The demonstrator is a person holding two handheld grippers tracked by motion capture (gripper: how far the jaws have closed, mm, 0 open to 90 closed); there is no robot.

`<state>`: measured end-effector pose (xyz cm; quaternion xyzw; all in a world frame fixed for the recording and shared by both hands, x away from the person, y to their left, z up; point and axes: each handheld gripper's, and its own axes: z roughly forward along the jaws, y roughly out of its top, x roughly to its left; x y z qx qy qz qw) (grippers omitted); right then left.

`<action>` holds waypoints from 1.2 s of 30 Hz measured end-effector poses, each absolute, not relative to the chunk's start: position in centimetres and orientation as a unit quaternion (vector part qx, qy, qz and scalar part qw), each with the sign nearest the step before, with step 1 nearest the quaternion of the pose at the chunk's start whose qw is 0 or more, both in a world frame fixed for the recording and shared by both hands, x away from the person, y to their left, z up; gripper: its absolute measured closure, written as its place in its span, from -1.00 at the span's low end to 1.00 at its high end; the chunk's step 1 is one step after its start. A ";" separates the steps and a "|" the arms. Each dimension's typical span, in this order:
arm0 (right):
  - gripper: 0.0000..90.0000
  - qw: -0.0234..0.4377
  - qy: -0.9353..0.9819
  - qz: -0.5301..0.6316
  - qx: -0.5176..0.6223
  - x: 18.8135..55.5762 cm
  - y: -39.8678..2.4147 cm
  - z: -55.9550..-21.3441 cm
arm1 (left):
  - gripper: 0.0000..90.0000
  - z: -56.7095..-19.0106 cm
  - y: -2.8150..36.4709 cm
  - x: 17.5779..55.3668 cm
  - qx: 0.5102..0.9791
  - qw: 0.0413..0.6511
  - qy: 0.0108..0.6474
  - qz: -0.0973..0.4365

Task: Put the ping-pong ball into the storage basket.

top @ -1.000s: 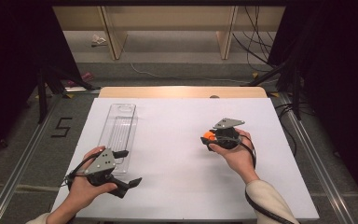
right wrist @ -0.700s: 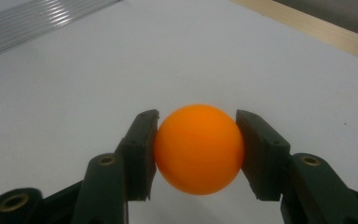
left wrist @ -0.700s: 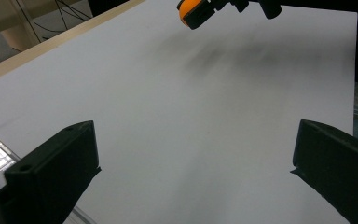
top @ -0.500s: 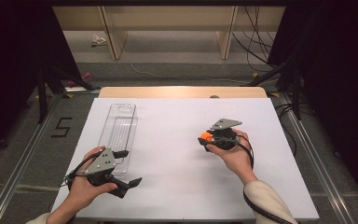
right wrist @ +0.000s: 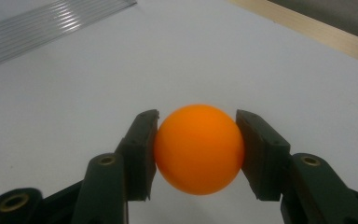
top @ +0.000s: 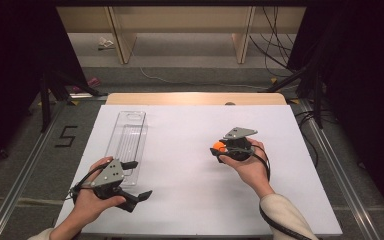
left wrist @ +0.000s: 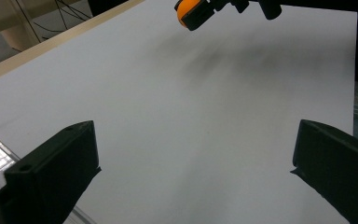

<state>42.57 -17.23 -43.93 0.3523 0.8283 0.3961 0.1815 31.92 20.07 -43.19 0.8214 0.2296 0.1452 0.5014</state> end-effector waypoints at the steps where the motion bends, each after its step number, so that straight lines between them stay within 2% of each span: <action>1: 0.14 0.182 0.828 0.396 0.352 42.6 -17.2 -43.9 | -1.00 -43.2 20.1 31.9 0.822 0.501 0.229 0.145; 36: 0.14 0.180 0.826 0.407 0.345 42.4 -16.4 -43.6 | -1.00 -43.2 20.1 31.9 0.822 0.501 0.228 0.145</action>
